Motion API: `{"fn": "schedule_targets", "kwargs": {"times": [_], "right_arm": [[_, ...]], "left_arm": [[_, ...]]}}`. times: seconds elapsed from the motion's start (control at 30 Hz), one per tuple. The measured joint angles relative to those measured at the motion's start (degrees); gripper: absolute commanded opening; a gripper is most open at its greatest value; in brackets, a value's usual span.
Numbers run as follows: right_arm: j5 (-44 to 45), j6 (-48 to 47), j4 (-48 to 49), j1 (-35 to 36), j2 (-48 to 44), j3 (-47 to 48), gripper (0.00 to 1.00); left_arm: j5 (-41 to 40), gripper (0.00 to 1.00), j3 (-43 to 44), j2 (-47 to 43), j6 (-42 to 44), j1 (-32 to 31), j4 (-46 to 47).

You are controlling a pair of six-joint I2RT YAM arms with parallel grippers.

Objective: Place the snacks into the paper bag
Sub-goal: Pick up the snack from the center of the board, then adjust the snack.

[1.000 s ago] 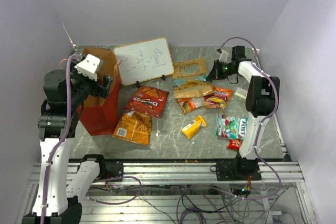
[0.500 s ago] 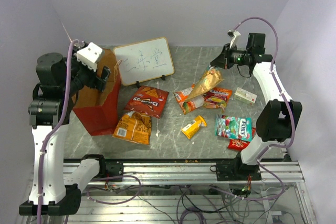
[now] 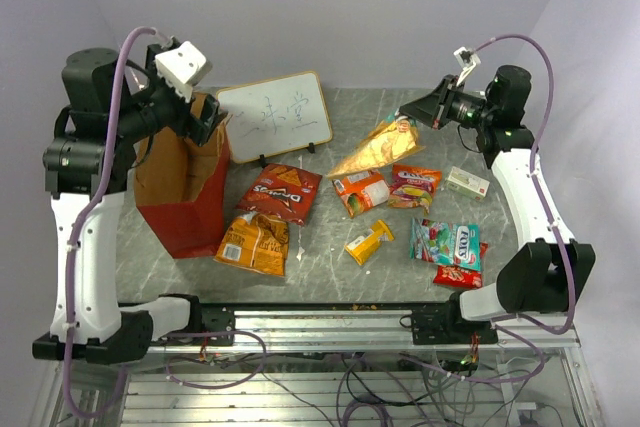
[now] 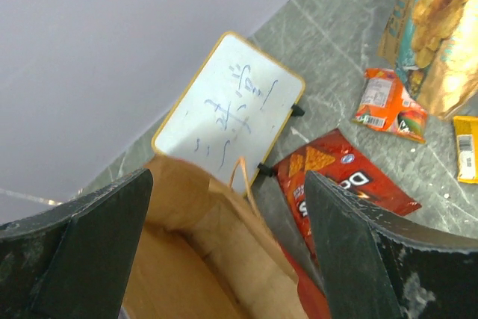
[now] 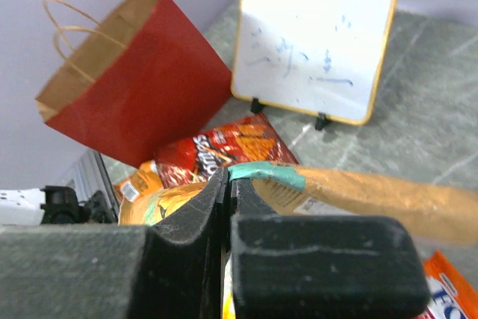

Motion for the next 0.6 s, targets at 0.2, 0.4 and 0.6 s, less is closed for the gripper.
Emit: {"fn": "schedule_targets", "kwargs": {"times": [0.2,0.4,0.6], "right_arm": [[-1.62,3.3,5.66,2.86,-1.75,1.31,0.0],[-2.89,-7.52,-6.62,7.17,-0.11,12.13,0.0],[-1.68,-11.91,-11.17,10.71,-1.73,13.03,0.0]], "left_arm": [[-3.56,0.94,8.48,6.67,1.22,-10.95,-1.55],[-4.07,0.93,9.05,10.49,3.19,-18.49,-1.62],[-2.95,0.94,3.1,11.45,3.56,-25.14,0.52]]}}
